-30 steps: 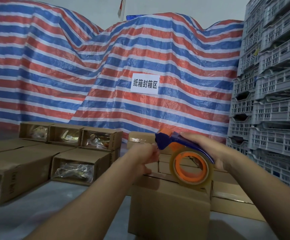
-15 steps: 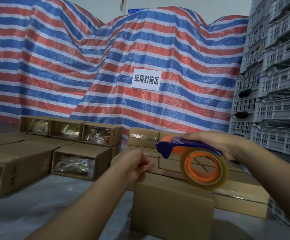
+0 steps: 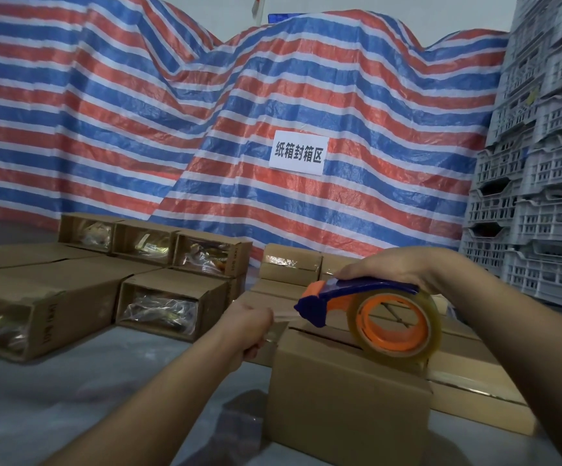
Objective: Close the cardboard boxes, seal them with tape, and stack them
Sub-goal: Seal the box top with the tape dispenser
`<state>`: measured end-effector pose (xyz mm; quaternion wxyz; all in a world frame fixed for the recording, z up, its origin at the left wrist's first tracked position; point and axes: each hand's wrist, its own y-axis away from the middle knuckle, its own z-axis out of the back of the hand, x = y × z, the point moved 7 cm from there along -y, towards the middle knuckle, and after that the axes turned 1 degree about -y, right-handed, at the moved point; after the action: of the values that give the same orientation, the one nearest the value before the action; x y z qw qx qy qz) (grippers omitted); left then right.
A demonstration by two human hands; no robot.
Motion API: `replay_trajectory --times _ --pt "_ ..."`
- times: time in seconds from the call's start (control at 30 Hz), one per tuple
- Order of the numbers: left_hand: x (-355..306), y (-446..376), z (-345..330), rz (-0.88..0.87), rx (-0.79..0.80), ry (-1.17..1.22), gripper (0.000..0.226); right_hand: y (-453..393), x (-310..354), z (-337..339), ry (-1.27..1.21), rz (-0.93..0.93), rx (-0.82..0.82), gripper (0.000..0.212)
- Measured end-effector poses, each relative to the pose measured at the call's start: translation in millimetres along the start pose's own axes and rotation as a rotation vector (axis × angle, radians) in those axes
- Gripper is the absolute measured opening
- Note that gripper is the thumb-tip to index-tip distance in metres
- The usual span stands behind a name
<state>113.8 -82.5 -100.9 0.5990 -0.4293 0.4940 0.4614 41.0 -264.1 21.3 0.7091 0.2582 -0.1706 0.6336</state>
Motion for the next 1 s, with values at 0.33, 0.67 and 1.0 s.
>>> replay_trajectory --times 0.33,0.67,1.0 --pt "25.6 -4.2 -3.6 0.096 0.072 -0.011 0.012 -4.7 6.5 -5.5 0.088 -0.087 -0.003 0.038" --pt "33.7 3.7 -23.0 0.130 0.217 -0.132 0.034 -9.4 3.3 -5.3 0.072 -0.094 -0.005 0.046" --pt "19.1 -1.7 -11.9 0.044 0.193 -0.536 0.053 -8.4 6.1 -5.2 0.086 -0.055 0.014 0.039"
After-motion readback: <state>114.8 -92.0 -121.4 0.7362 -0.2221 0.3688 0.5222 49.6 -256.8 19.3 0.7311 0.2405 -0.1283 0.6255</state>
